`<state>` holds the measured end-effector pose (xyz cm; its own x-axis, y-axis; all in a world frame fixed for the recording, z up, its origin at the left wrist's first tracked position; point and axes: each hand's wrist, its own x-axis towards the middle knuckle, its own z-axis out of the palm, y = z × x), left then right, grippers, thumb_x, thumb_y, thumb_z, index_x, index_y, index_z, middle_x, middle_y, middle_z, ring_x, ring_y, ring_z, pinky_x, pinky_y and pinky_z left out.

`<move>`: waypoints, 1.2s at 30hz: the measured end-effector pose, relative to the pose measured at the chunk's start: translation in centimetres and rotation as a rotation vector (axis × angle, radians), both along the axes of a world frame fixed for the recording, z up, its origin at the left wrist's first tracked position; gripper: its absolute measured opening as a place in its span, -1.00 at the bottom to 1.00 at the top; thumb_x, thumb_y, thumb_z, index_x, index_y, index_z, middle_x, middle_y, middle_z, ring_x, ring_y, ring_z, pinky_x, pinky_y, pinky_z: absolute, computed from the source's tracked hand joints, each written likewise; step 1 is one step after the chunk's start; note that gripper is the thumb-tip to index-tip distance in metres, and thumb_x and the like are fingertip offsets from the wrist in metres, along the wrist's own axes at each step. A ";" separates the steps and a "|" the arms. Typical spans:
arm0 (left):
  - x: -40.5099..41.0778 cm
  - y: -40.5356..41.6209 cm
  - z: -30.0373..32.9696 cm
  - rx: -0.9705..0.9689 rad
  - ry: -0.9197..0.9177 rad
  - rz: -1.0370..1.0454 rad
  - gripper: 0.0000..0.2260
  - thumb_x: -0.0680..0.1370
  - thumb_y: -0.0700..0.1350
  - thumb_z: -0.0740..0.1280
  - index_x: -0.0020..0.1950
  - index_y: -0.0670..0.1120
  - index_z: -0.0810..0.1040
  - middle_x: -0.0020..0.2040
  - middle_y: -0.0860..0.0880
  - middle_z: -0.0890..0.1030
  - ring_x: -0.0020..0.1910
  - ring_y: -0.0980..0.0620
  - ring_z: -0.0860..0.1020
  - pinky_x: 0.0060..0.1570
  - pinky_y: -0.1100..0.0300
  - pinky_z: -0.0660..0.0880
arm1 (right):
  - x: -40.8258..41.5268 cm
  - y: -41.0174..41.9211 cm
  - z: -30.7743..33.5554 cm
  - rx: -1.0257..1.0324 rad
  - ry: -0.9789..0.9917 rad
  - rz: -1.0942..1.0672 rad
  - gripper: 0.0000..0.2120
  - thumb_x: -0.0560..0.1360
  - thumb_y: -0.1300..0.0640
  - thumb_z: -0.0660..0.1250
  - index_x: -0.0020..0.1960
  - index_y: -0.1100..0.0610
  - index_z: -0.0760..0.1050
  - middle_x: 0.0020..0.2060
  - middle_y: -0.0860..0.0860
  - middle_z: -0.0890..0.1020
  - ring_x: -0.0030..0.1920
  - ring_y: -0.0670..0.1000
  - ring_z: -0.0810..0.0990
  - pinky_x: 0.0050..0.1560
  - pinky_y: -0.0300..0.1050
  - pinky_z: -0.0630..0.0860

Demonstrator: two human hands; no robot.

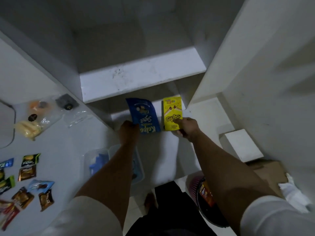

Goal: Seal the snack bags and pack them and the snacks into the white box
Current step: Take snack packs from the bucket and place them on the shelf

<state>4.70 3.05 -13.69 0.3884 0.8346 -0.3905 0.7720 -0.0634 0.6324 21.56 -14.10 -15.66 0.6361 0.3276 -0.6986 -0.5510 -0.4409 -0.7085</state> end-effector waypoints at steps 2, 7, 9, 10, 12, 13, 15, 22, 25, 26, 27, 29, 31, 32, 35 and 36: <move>-0.2 -1.3 1.2 -0.024 -0.087 -0.026 -0.80 0.64 -0.09 0.26 0.04 -0.21 0.58 -0.05 -0.19 0.66 -0.26 0.01 0.54 -0.32 0.19 0.39 | -1.4 -1.8 2.0 0.004 -0.033 -0.034 -0.76 0.41 0.12 0.54 -0.16 0.27 0.56 -0.48 0.27 0.51 -0.63 0.07 0.37 -0.52 -0.22 0.29; -0.7 -5.7 3.0 -0.090 -0.270 -0.175 -0.81 0.50 -0.02 0.26 0.06 -0.05 0.49 0.07 -0.19 0.66 -0.01 -0.22 0.65 -0.03 -0.17 0.64 | -5.0 -8.6 4.5 0.050 -0.041 -0.270 -0.88 0.47 0.17 0.50 -0.06 0.10 0.56 -0.33 0.11 0.63 -0.55 -0.01 0.52 -0.49 -0.30 0.38; -0.5 -8.4 2.9 -0.115 -0.302 -0.288 -0.90 0.54 -0.07 0.27 0.04 0.02 0.45 0.09 -0.20 0.64 -0.02 -0.24 0.66 -0.09 -0.23 0.65 | -6.6 -12.7 4.2 0.057 -0.029 -0.373 -0.88 0.47 0.15 0.50 -0.07 0.06 0.57 -0.28 0.09 0.65 -0.40 0.03 0.58 -0.38 -0.25 0.45; -0.4 -9.8 3.4 -0.152 -0.334 -0.326 -0.91 0.58 -0.12 0.28 0.05 0.04 0.45 0.10 -0.21 0.64 -0.04 -0.23 0.67 -0.13 -0.24 0.66 | -7.5 -14.9 3.9 0.049 -0.019 -0.420 -0.88 0.47 0.15 0.50 -0.08 0.06 0.57 -0.27 0.08 0.66 -0.35 0.05 0.60 -0.34 -0.22 0.48; -0.1 -12.9 4.3 -0.229 -0.339 -0.382 -0.88 0.62 -0.19 0.27 0.10 0.01 0.47 0.12 -0.22 0.63 -0.05 -0.22 0.68 -0.19 -0.21 0.68 | -9.4 -19.4 3.3 0.019 0.011 -0.512 -0.89 0.47 0.15 0.51 -0.07 0.06 0.58 -0.26 0.07 0.69 -0.30 0.07 0.64 -0.28 -0.17 0.52; 0.2 -14.4 4.5 -0.247 -0.301 -0.425 -0.87 0.62 -0.20 0.28 0.15 -0.04 0.49 0.12 -0.22 0.62 -0.04 -0.23 0.68 -0.18 -0.19 0.68 | -10.3 -21.8 2.4 -0.011 0.022 -0.562 -0.87 0.46 0.16 0.52 -0.04 0.08 0.60 -0.25 0.09 0.70 -0.28 0.10 0.65 -0.26 -0.14 0.52; 0.7 -16.9 4.0 -0.268 -0.197 -0.547 -0.83 0.58 -0.25 0.31 0.16 -0.17 0.50 0.10 -0.26 0.62 0.02 -0.27 0.65 -0.09 -0.18 0.67 | -11.9 -26.2 0.7 -0.081 0.032 -0.624 -0.73 0.39 0.18 0.56 0.05 0.20 0.64 -0.20 0.16 0.72 -0.25 0.15 0.67 -0.26 -0.07 0.55; 1.9 -27.5 1.8 -0.272 0.030 -0.836 -0.64 0.60 -0.27 0.24 0.41 -0.20 0.48 0.28 -0.23 0.59 0.18 -0.20 0.61 0.11 0.03 0.62 | -17.7 -37.9 -1.6 -0.266 0.141 -0.756 -0.90 0.47 0.28 0.51 -0.20 0.21 0.61 -0.21 0.22 0.66 -0.16 0.24 0.64 0.00 0.25 0.62; 2.5 -32.4 0.1 -0.226 0.147 -0.973 -0.67 0.61 -0.26 0.24 0.39 -0.22 0.49 0.31 -0.24 0.57 0.29 -0.23 0.54 0.26 0.03 0.47 | -19.3 -41.7 -2.1 -0.293 0.209 -0.789 -0.88 0.45 0.26 0.52 -0.12 0.26 0.59 -0.13 0.28 0.66 -0.18 0.24 0.64 -0.15 0.19 0.63; 2.6 -34.0 -0.6 -0.230 0.181 -0.990 -0.66 0.62 -0.27 0.24 0.39 -0.23 0.48 0.32 -0.25 0.56 0.30 -0.24 0.53 0.25 0.04 0.46 | -19.6 -42.8 -2.4 -0.288 0.231 -0.805 -0.89 0.47 0.27 0.51 -0.09 0.25 0.59 -0.10 0.28 0.67 -0.17 0.24 0.65 -0.15 0.19 0.65; 2.7 -35.6 -1.3 -0.238 0.209 -0.998 -0.65 0.62 -0.27 0.23 0.41 -0.24 0.46 0.33 -0.25 0.55 0.32 -0.24 0.52 0.24 0.06 0.45 | -19.8 -43.8 -2.7 -0.287 0.254 -0.813 -0.91 0.49 0.28 0.48 -0.05 0.25 0.59 -0.07 0.29 0.67 -0.16 0.24 0.65 -0.20 0.15 0.67; 2.7 -38.5 -2.8 -0.245 0.265 -1.031 -0.62 0.62 -0.28 0.24 0.45 -0.24 0.42 0.37 -0.24 0.52 0.34 -0.23 0.50 0.18 0.09 0.44 | -19.6 -45.6 -3.3 -0.281 0.285 -0.821 -0.88 0.51 0.28 0.44 0.04 0.24 0.60 -0.03 0.29 0.68 -0.12 0.26 0.67 -0.28 0.06 0.64; 2.8 -40.9 -4.8 -0.280 0.352 -1.121 -0.65 0.61 -0.29 0.29 0.40 -0.23 0.42 0.34 -0.22 0.50 0.26 -0.21 0.52 0.06 0.13 0.40 | -19.0 -47.2 -4.0 -0.289 0.308 -0.794 -0.85 0.52 0.26 0.43 0.09 0.25 0.61 0.01 0.29 0.68 -0.02 0.31 0.68 -0.19 0.15 0.67; 2.9 -41.9 -5.7 -0.288 0.379 -1.140 -0.74 0.60 -0.29 0.30 0.29 -0.21 0.47 0.24 -0.24 0.52 0.10 -0.17 0.56 -0.01 0.10 0.41 | -18.6 -48.0 -4.3 -0.291 0.310 -0.775 -0.84 0.52 0.25 0.44 0.09 0.25 0.62 0.01 0.29 0.68 0.01 0.33 0.68 -0.12 0.21 0.69; 3.4 -44.7 -7.6 -0.308 0.398 -1.061 -0.88 0.61 -0.26 0.25 0.14 -0.17 0.46 0.03 -0.18 0.53 -0.17 -0.09 0.52 -0.18 0.03 0.50 | -17.2 -49.5 -5.0 -0.270 0.338 -0.714 -0.90 0.52 0.20 0.48 -0.01 0.22 0.63 -0.04 0.27 0.69 -0.04 0.29 0.69 -0.02 0.23 0.68; 3.6 -45.5 -7.7 -0.315 0.389 -1.035 -0.81 0.61 -0.24 0.26 0.22 -0.17 0.48 0.09 -0.18 0.56 -0.07 -0.15 0.57 -0.10 -0.01 0.57 | -16.8 -49.9 -5.4 -0.290 0.330 -0.674 -0.87 0.52 0.17 0.48 -0.04 0.23 0.62 -0.07 0.25 0.68 -0.10 0.25 0.66 -0.03 0.15 0.67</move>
<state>8.26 -42.43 -21.35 0.6383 0.0303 -0.7692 0.5890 -0.6627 0.4626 4.77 -64.05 -21.04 0.3781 -0.2762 -0.8836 -0.9252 -0.0799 -0.3709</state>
